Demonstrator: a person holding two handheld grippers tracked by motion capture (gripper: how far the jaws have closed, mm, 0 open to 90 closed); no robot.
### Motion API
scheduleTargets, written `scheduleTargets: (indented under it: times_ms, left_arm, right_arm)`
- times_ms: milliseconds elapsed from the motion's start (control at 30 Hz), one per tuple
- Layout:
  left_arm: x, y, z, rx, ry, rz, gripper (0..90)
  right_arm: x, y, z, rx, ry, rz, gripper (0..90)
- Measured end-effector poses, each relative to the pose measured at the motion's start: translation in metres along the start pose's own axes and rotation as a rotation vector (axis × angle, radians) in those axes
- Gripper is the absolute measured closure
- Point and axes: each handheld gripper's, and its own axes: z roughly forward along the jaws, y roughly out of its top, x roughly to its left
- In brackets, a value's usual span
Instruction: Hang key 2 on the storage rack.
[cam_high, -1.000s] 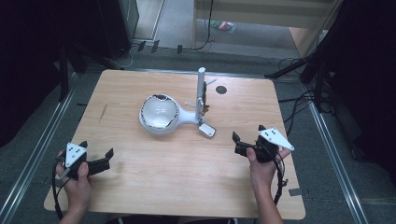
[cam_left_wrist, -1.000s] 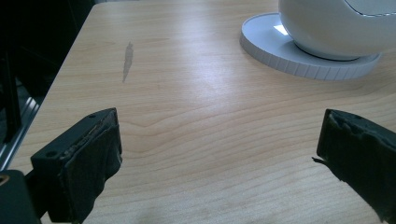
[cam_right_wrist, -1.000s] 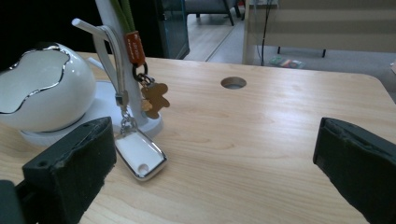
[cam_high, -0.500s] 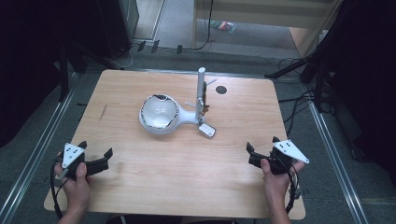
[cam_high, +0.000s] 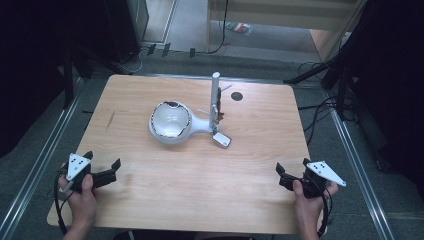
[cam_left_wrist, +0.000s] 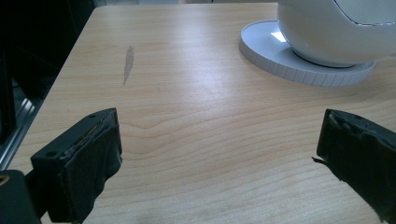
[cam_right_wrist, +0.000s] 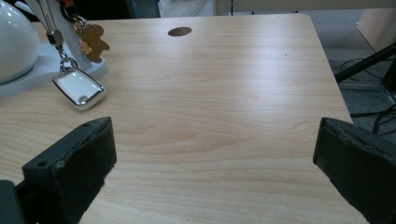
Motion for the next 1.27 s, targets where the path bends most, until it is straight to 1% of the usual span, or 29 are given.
scheduleTargets:
  times_ms: [67,200,233,400,467,600,733,867,1000,1067,1167,1200,1267]
  left_arm:
    - [0.000,0.000,0.000,0.000,0.000,-0.001,0.3]
    - [0.000,0.000,0.000,-0.001,0.000,-0.003,0.3]
    - [0.000,0.000,0.000,-0.002,0.000,-0.003,0.2]
    - [0.000,0.000,0.000,-0.002,0.003,-0.005,0.3]
    - [0.000,0.000,0.000,-0.001,0.003,-0.005,0.3]
    - [0.001,0.000,-0.001,-0.001,0.003,-0.005,0.2]
    - [0.001,0.000,-0.001,-0.006,0.002,-0.019,0.3]
    - [0.001,0.000,-0.001,-0.006,0.003,-0.019,0.2]
    - [0.002,0.000,-0.001,-0.008,0.001,-0.024,0.3]
    - [0.003,0.000,-0.001,-0.011,0.001,-0.033,0.2]
    - [0.006,-0.001,-0.002,-0.016,0.000,-0.065,0.2]
    - [0.007,0.000,-0.002,-0.011,0.002,-0.073,0.2]
    - [0.008,0.000,-0.001,-0.013,0.004,-0.085,0.2]
  right_arm:
    - [-0.002,-0.002,-0.001,0.001,-0.001,-0.005,0.0]
    - [-0.007,-0.007,-0.005,0.009,-0.005,0.005,0.0]
    - [-0.009,-0.008,-0.005,0.010,-0.009,-0.001,0.0]
    - [-0.017,-0.013,-0.011,0.021,-0.017,0.020,0.0]
    - [-0.020,-0.017,-0.014,0.035,-0.024,0.021,0.0]
    - [-0.025,-0.023,-0.018,0.054,-0.021,0.009,0.0]
    - [-0.030,-0.028,-0.024,0.075,-0.024,0.023,0.0]
    - [-0.033,-0.033,-0.032,0.084,-0.021,0.031,0.0]
    - [-0.035,-0.036,-0.034,0.088,-0.017,0.044,0.0]
    - [-0.034,-0.036,-0.032,0.098,-0.019,0.041,0.0]
    - [-0.031,-0.036,-0.029,0.106,-0.025,0.020,0.0]
    - [-0.030,-0.036,-0.029,0.109,-0.031,0.019,0.0]
    - [-0.029,-0.035,-0.029,0.108,-0.060,0.009,0.0]
